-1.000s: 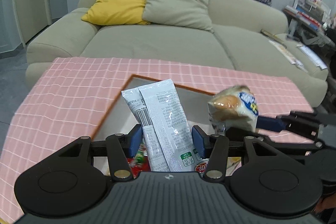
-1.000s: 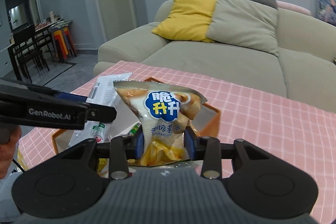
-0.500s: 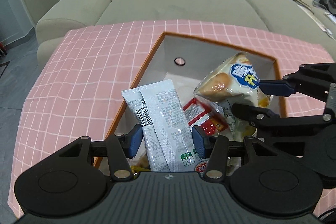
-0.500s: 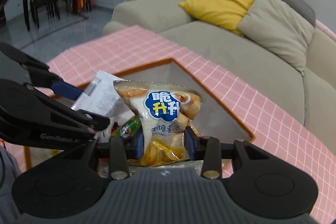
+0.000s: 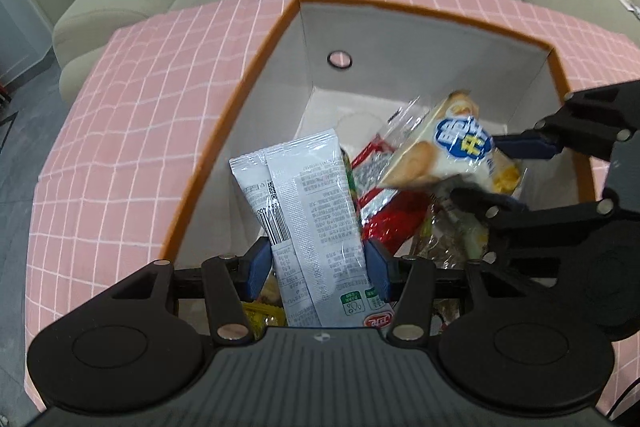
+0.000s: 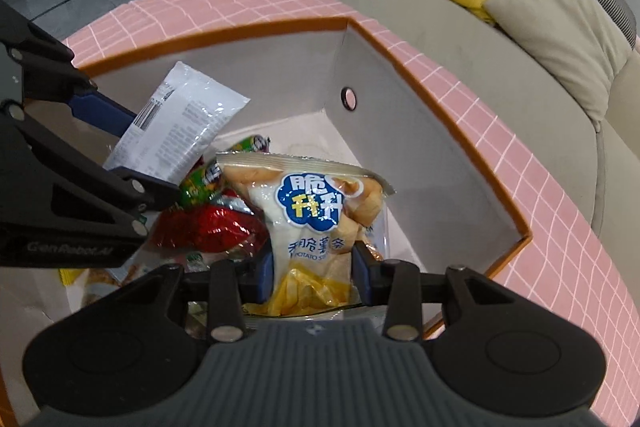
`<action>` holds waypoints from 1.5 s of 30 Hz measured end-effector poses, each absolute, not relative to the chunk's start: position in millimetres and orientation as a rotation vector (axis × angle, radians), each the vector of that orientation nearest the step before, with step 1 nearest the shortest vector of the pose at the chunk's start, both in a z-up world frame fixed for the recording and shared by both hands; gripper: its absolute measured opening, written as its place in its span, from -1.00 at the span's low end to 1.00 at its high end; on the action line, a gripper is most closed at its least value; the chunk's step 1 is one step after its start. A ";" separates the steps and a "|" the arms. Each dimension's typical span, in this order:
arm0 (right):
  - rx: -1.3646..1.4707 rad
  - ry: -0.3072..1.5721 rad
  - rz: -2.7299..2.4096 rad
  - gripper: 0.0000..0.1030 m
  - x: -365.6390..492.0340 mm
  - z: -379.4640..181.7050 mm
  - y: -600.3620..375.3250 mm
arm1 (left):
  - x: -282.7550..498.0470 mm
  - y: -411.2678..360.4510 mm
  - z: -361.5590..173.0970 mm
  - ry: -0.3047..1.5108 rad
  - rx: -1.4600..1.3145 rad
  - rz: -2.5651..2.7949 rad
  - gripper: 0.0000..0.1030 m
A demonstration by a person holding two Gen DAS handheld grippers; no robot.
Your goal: Organize snacks
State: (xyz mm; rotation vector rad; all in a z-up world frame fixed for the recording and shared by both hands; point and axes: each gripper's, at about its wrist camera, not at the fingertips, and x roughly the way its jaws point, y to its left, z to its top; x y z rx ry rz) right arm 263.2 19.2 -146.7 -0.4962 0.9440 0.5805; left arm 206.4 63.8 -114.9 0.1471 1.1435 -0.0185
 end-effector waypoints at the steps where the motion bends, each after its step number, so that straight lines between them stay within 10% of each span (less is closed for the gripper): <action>1: -0.501 0.944 0.584 -0.27 263.0 -147.3 19.2 | 206.4 63.5 -116.8 1.148 0.147 -0.019 0.12; 9: -0.490 0.945 0.587 -0.24 263.6 -145.7 18.7 | 207.7 64.3 -121.8 1.176 0.145 -0.030 0.16; 25: -0.307 0.858 0.486 0.86 257.5 -97.6 -15.1 | 188.9 70.4 -63.7 1.041 0.090 -0.011 0.50; 45: 0.000 0.619 0.230 0.93 172.8 -8.9 -87.0 | 95.9 39.3 40.7 0.545 0.155 0.001 0.70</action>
